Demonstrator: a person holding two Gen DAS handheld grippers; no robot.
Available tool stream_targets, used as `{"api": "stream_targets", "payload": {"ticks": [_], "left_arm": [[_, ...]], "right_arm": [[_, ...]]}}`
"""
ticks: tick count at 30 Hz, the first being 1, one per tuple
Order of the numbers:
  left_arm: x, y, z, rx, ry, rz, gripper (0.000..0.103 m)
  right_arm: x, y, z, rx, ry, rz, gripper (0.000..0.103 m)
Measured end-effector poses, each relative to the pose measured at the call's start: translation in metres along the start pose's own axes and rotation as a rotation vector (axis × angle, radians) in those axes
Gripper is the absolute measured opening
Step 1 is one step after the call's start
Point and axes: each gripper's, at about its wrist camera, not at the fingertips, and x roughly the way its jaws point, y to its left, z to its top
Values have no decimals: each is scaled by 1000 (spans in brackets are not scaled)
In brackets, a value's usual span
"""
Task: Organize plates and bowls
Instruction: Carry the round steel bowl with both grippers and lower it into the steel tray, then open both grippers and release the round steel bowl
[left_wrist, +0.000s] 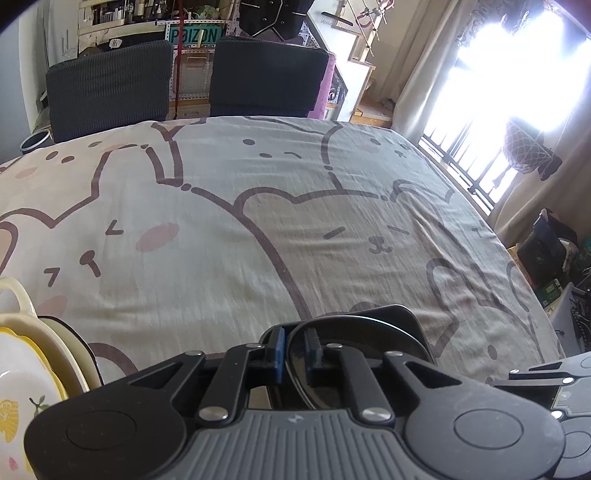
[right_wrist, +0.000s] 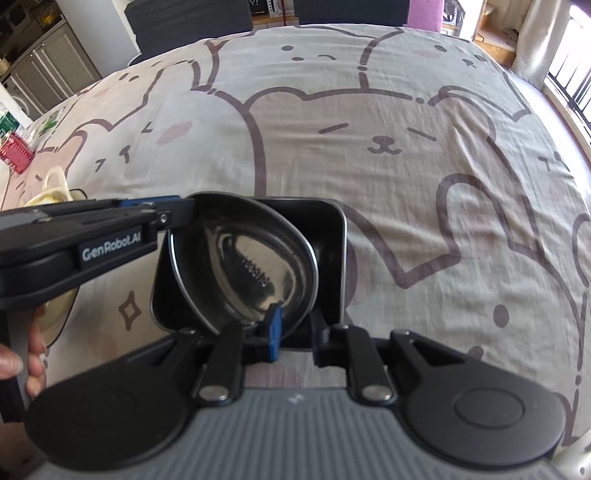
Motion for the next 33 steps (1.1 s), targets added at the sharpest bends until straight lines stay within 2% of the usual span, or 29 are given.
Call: {"api": "stream_targets", "payload": {"ticks": [4, 6, 10, 12, 15, 16, 18, 19, 21, 22, 23, 26, 30, 33], "left_arm": [[-5, -1, 1, -2, -19, -2, 30], [-8, -1, 2, -3, -31, -8, 40], [-13, -2, 2, 0, -38, -12, 48], [-15, -2, 1, 0, -40, -15, 57], [-20, 0, 0, 0, -45, -15, 70], [-22, 1, 0, 0, -48, -16, 73], [-26, 4, -1, 0, -52, -16, 80], [-28, 5, -1, 4, -51, -16, 81], [-32, 6, -3, 19, -47, -8, 84], [-33, 6, -4, 31, -42, -2, 84], [-33, 6, -5, 42, -34, 3, 84], [-34, 7, -9, 78, -2, 25, 84], [-30, 4, -16, 154, 50, 71, 84], [-24, 2, -20, 206, 84, 103, 84]], "right_arm": [[-3, 0, 0, -4, -6, 20, 24], [-5, 1, -1, -8, -10, 20, 25], [-9, 2, -3, -10, -12, 17, 24], [-14, -2, -4, 2, -23, 22, 25], [-24, -9, -5, 27, -60, 38, 36], [-27, -11, -5, 33, -78, 44, 43], [-38, -16, -6, 40, -133, 56, 45], [-44, -19, -6, 46, -163, 65, 49], [-52, -26, -7, 64, -229, 76, 63], [-54, -30, -7, 74, -250, 71, 75], [-54, -33, -7, 81, -267, 62, 85], [-49, -42, -3, 92, -320, 9, 103], [-34, -49, 13, 100, -322, -108, 103], [-16, -52, 25, 103, -268, -127, 103]]}}
